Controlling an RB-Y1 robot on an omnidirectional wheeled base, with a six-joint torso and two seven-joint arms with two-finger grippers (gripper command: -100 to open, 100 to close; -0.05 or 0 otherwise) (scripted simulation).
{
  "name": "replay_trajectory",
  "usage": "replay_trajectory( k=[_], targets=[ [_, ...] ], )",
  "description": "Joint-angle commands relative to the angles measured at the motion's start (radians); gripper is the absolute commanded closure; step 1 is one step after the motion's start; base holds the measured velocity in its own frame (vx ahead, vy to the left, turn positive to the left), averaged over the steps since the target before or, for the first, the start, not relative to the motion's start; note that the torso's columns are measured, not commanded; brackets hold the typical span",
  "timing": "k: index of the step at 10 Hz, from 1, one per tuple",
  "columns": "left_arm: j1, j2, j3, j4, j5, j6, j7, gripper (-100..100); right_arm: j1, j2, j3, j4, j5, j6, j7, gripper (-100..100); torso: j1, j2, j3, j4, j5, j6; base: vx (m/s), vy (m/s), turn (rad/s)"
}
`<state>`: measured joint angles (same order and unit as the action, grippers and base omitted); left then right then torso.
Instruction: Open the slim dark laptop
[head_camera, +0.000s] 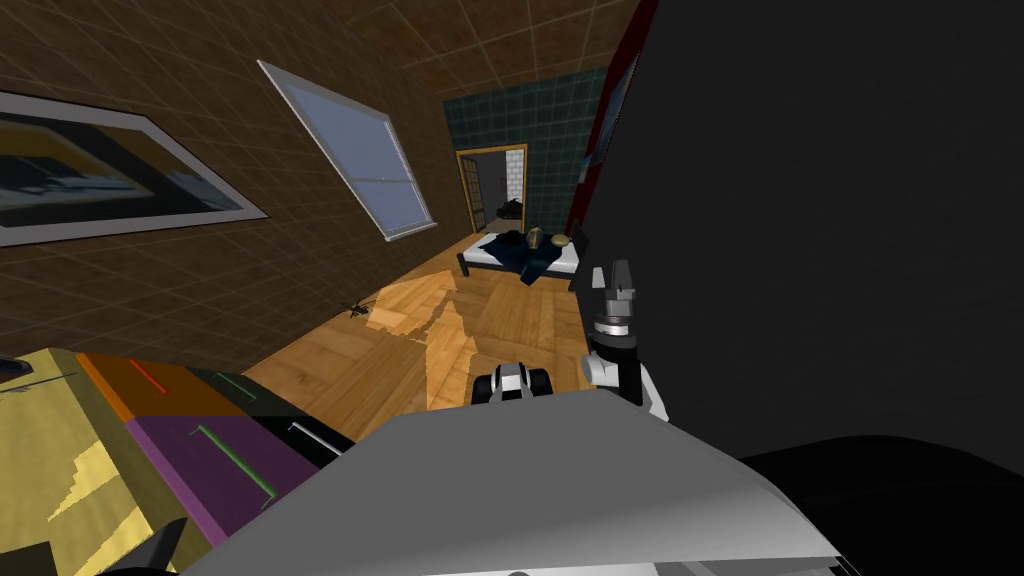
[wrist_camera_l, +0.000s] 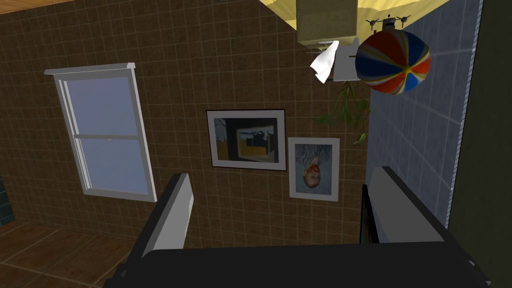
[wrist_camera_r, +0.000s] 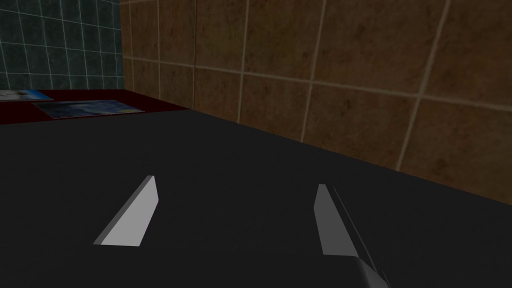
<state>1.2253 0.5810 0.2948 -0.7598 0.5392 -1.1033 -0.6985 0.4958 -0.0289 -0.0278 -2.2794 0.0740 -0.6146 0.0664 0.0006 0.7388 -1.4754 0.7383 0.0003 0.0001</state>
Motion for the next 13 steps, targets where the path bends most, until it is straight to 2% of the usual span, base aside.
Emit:
replay_trajectory(
  k=[1, 5, 7, 8, 9, 13],
  targets=[
    [0.03, 0.008, 0.001, -0.01, 0.01, -0.012, 0.015, -100, 0.0, 0.0, 0.0, 0.0, 0.0, 0.0, 0.0, 0, 0.0, -0.002, -0.001, -0.001, 0.0, 0.0, 0.016, -0.001, 0.004],
    [0.09, 0.024, 0.002, -0.032, 0.029, -0.032, 0.044, -100, 0.0, 0.0, 0.0, 0.0, 0.0, 0.0, 0.0, 0, -0.001, -0.001, -0.001, 0.0, 0.0, 0.0, 0.034, 0.002, 0.005],
    [0.149, 0.04, 0.003, -0.053, 0.048, -0.051, 0.073, -100, 0.0, 0.0, 0.0, 0.0, 0.0, 0.0, 0.0, 0, -0.001, 0.0, 0.0, 0.0, 0.0, 0.0, 0.044, -0.002, 0.006],
    [0.139, 0.03, 0.005, -0.067, 0.044, -0.034, 0.054, -100, 0.0, 0.0, 0.0, 0.0, 0.0, 0.0, 0.0, 0, -0.001, -0.001, -0.001, 0.0, 0.0, 0.0, 0.027, 0.002, 0.005],
    [0.142, 0.03, 0.005, -0.068, 0.044, -0.036, 0.056, 0, 0.0, 0.0, 0.0, 0.0, 0.0, 0.0, 0.0, 0, 0.0, 0.0, 0.0, 0.0, 0.0, 0.0, 0.005, -0.001, -0.001],
    [0.142, 0.03, 0.005, -0.068, 0.044, -0.036, 0.056, 0, 0.0, 0.0, 0.0, 0.0, 0.0, 0.0, 0.0, 0, -0.001, -0.001, -0.001, 0.0, 0.0, 0.0, 0.0, 0.0, 0.0]
  ],
)
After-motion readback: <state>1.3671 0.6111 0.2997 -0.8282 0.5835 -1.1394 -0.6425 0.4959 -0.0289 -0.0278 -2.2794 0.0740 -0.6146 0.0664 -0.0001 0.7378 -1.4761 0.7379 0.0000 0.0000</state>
